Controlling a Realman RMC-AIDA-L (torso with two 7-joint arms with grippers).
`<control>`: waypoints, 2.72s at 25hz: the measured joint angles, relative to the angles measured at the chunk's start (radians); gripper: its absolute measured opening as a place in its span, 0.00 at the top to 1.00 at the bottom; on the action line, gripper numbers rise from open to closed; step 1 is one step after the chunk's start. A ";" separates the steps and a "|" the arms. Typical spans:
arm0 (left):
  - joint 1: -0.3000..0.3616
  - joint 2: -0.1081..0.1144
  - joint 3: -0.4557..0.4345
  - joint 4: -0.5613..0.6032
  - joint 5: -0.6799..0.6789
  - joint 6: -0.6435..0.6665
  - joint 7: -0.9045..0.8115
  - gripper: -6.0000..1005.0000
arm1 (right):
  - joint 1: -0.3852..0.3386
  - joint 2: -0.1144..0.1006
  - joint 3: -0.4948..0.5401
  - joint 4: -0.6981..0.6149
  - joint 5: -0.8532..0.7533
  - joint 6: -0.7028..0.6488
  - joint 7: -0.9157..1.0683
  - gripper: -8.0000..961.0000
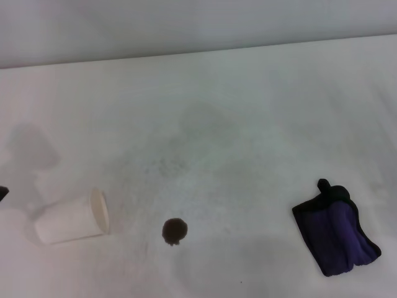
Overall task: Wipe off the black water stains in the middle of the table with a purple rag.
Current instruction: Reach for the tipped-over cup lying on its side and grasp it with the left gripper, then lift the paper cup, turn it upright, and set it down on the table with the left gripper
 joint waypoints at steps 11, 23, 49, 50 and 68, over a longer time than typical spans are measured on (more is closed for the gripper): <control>-0.023 -0.097 0.013 -0.011 0.178 0.024 0.228 0.12 | 0.000 0.001 0.002 0.007 0.003 0.006 0.000 0.10; -0.029 -0.131 0.079 -0.187 0.194 0.140 0.343 0.12 | 0.002 0.001 0.025 0.031 0.002 0.005 0.000 0.10; -0.019 -0.141 0.228 -0.549 0.096 0.525 0.604 0.13 | 0.011 0.003 0.025 0.035 0.001 0.016 -0.006 0.10; -0.018 -0.142 0.241 -0.553 0.093 0.535 0.607 0.13 | 0.011 0.003 0.025 0.035 0.001 0.016 -0.006 0.10; -0.002 -0.142 0.272 -0.596 -0.024 0.642 0.604 0.17 | 0.011 0.003 0.024 0.032 -0.001 0.006 -0.009 0.10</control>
